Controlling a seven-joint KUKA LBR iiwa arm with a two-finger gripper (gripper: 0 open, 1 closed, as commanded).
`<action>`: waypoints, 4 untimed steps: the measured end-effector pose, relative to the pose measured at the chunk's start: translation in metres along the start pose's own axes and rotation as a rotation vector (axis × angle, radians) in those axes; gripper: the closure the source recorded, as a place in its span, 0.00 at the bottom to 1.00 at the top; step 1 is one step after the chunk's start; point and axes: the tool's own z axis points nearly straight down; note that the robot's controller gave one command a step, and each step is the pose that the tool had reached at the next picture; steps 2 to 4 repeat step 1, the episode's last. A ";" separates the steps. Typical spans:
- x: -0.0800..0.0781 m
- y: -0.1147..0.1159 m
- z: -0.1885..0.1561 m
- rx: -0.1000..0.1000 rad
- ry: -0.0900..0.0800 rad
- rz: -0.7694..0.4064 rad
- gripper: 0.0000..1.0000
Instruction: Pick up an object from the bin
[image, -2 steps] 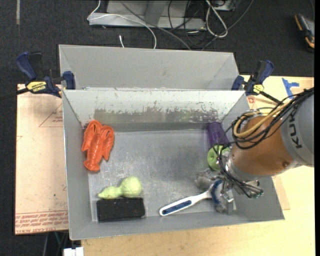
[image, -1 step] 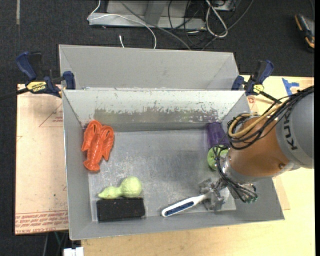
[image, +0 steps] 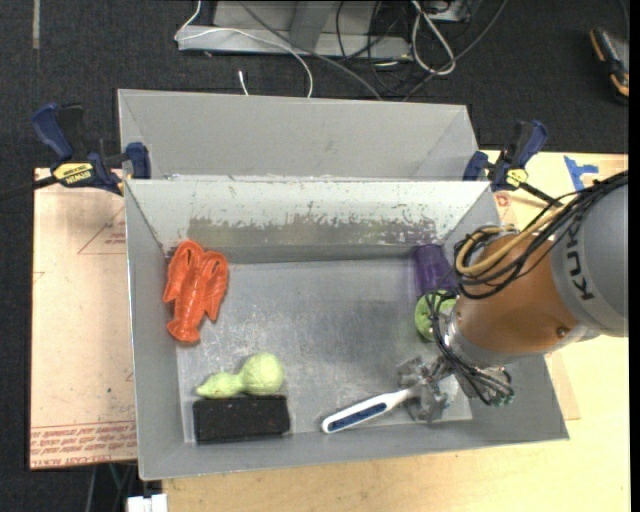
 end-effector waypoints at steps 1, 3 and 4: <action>0.002 0.002 -0.033 -0.006 0.010 -0.001 1.00; 0.002 0.002 -0.033 -0.006 0.010 -0.001 1.00; 0.002 0.002 -0.033 -0.006 0.010 -0.001 1.00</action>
Offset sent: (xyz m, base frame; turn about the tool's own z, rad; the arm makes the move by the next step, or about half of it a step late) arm -0.0023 0.0008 0.0187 -0.0003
